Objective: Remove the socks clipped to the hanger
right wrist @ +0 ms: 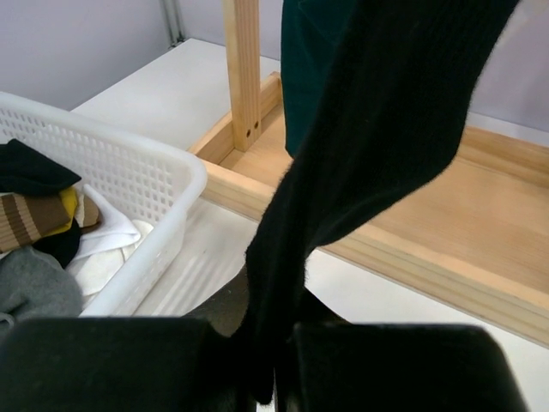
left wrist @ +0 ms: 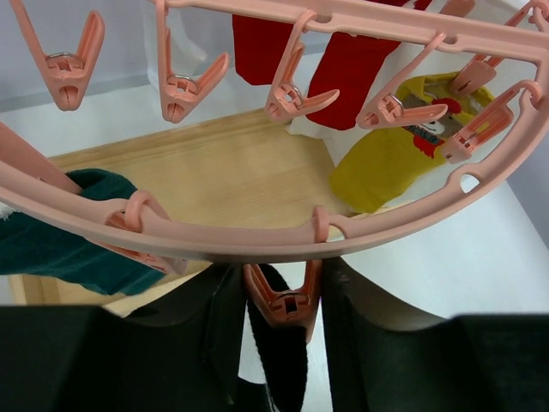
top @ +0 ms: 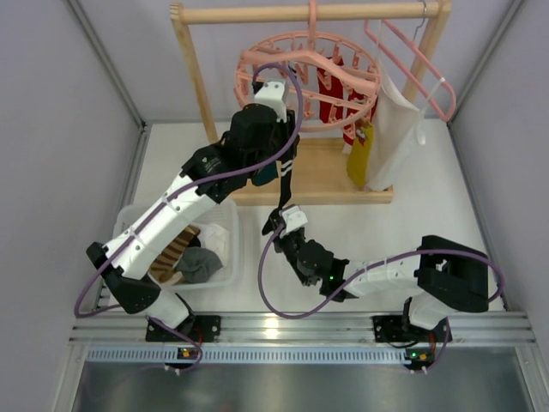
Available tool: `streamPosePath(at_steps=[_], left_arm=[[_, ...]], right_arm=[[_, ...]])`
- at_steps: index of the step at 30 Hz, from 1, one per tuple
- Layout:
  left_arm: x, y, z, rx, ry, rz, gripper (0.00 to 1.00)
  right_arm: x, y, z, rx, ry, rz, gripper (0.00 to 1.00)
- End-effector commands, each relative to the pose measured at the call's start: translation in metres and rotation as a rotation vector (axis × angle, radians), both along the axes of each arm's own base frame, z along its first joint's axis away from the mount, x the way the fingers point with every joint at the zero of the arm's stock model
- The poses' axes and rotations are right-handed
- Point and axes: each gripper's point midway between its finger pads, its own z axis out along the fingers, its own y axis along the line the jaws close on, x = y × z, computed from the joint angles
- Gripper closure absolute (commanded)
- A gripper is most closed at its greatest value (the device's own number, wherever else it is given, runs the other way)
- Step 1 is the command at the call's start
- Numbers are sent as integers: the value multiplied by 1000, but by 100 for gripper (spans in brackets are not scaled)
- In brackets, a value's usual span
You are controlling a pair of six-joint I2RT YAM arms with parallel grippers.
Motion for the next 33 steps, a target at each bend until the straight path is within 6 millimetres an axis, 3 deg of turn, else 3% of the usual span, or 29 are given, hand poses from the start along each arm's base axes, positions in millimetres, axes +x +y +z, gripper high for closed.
streamPosePath(at_steps=[1, 6, 7, 11, 13, 14, 17, 20, 21, 22, 23, 24, 25, 27, 28, 30, 32, 33], left_arm=[[5, -2, 36, -74, -86, 14, 61], [5, -1, 37, -76, -90, 18, 80], [5, 0, 37, -75, -89, 20, 88], [5, 1, 36, -73, -89, 24, 87], [3, 3, 34, -71, -84, 21, 77], [2, 3, 34, -71, -84, 21, 63], [-3, 9, 31, -71, -80, 21, 43], [-8, 20, 33, -61, -92, 40, 33], [-10, 25, 33, -59, -95, 47, 24], [-12, 29, 29, -52, -90, 56, 20], [-19, 41, 39, -71, -110, 72, 18], [-22, 47, 33, -64, -103, 85, 13], [-26, 54, 32, -63, -106, 101, 10], [-39, 85, 31, -69, -123, 172, 2], [-44, 97, 31, -72, -133, 196, 2], [-58, 135, 25, -60, -147, 301, 2], [-65, 161, 18, -53, -144, 392, 2], [-70, 188, 7, 2, -138, 499, 2]], right_arm=[[-11, 17, 13, 24, -8, 47, 100], [-12, 14, 6, 21, 3, 47, 100], [-14, 12, 2, 15, 6, 48, 100], [-22, 2, -9, 9, 19, 43, 100], [-30, -2, -11, 5, 24, 56, 100], [-33, -4, -11, 6, 27, 63, 100], [-47, -6, -8, 18, 46, 135, 100], [-60, -7, -2, 7, 56, 223, 100], [-63, -6, 0, -4, 58, 245, 100], [-69, -3, 11, 7, 50, 293, 100], [-72, 0, 14, -4, 48, 319, 100], [-75, 0, 8, -55, 61, 339, 100], [-80, 8, 22, -47, 51, 385, 100], [-89, 15, 23, -113, 47, 455, 100], [-92, 21, 36, -103, 38, 482, 100], [-99, 29, 40, -138, 32, 547, 100], [-103, 43, 55, -138, 17, 598, 100], [-106, 48, 57, -153, 10, 628, 100]])
